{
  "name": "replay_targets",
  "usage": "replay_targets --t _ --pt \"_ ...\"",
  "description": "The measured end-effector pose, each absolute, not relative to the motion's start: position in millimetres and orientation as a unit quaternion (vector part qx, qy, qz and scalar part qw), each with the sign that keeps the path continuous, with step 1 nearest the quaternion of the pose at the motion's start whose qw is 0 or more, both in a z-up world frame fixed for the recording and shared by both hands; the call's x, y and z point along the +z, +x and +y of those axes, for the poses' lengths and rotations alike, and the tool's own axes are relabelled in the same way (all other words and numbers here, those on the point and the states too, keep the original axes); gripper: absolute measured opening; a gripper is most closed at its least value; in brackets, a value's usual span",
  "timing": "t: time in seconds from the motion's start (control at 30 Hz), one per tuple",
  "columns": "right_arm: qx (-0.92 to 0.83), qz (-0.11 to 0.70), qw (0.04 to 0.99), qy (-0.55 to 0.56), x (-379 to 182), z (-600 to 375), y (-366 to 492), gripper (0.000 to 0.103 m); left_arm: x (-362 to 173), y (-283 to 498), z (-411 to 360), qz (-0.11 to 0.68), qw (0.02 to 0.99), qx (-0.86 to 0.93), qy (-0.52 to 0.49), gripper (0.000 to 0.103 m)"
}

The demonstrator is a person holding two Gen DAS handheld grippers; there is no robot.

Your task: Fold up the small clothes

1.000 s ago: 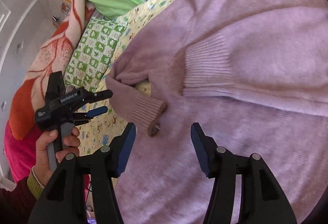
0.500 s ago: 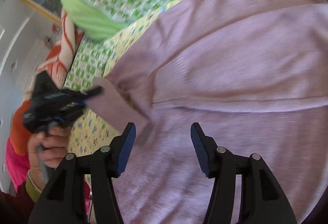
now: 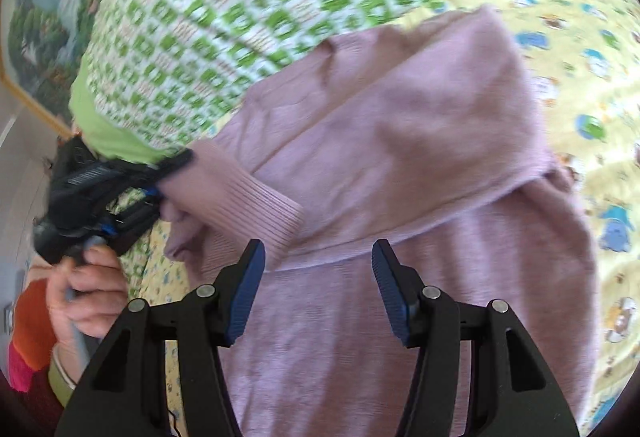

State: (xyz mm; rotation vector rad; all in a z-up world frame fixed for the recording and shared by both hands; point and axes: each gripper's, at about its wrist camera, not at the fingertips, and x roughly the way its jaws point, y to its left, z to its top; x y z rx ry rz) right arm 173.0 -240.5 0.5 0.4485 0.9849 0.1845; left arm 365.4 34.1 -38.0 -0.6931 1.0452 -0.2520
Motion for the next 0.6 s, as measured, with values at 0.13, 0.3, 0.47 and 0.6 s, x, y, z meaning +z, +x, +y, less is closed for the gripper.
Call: replay_targets --t 0.13,0.3,0.47,0.6 --pt "0.075 0.474 0.85 0.217 -7 -250 175 0.057 -58 366 28 0.517 0.785 -0.121 -0.319 0.026" --pt "0.088 0.483 0.845 0.211 -18 -241 178 0.057 -36 336 36 0.499 0.804 -0.131 -0.295 0.057" --pt "0.102 0.5 0.836 0.199 -36 -223 188 0.057 -13 288 74 0.479 0.85 -0.054 -0.212 0.058" --pt "0.097 0.508 0.835 0.187 -51 -209 200 0.057 -23 268 107 0.478 0.868 0.071 -0.112 0.067"
